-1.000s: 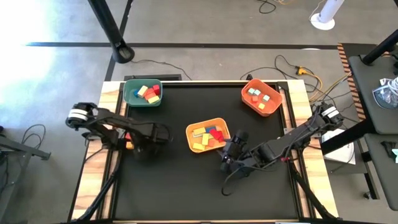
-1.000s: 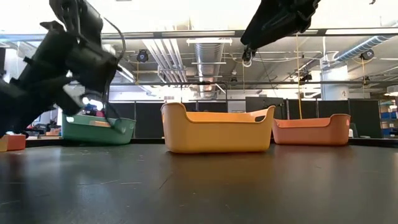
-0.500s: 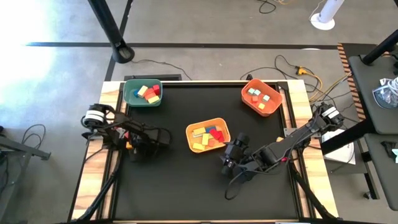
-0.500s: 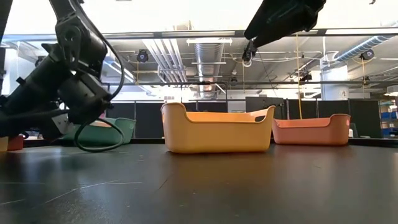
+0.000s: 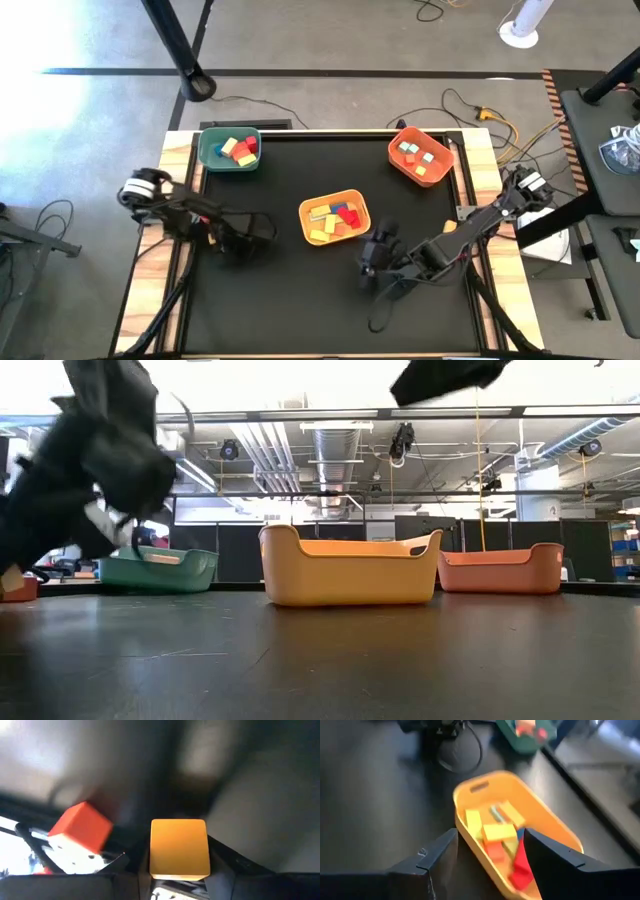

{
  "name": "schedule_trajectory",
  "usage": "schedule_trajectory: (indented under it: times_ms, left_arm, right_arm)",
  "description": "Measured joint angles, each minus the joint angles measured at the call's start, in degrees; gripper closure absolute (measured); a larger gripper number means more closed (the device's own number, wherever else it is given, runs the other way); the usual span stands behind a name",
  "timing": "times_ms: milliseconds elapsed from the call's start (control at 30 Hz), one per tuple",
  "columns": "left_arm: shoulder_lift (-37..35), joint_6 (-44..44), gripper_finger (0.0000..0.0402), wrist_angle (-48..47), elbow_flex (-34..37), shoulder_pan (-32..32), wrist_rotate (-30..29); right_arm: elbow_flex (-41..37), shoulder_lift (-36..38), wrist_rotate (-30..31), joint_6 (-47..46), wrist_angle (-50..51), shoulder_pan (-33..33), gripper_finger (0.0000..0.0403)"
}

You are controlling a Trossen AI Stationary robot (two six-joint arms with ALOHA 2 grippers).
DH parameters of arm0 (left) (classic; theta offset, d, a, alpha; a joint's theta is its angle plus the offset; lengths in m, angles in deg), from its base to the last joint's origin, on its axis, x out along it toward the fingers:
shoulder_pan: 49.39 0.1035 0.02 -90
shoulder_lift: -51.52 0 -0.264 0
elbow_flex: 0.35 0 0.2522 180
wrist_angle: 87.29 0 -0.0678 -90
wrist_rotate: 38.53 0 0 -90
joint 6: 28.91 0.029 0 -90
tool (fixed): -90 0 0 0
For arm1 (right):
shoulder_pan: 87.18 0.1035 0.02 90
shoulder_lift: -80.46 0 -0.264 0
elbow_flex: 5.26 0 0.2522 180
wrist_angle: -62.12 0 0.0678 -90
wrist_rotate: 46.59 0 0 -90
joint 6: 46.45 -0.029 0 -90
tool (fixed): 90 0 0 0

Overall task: Sort blocks by size
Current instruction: Put the yellow square block into the orange bin

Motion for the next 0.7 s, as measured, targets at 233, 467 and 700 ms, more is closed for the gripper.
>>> schedule_trajectory:
  times_ms: [233, 467, 700]
  left_arm:
    - [-10.1, -7.92, 0.0288, 14.83, -4.04, -11.69, 4.38]
    - [-16.79, -6.41, 0.0288, 61.19, 0.52, -19.94, 4.63]
    - [-15.3, -4.29, 0.0288, 90.32, 7.04, -20.28, 8.37]
  right_arm:
    - [-4.84, -0.45, -0.92, 23.01, -25.86, 4.35, 0.0198]
    - [-3.94, -11.08, -5.67, 38.94, -46.57, 4.94, 0.0196]
    - [11.51, -26.78, -7.36, 55.18, -48.89, 4.49, 0.0173]
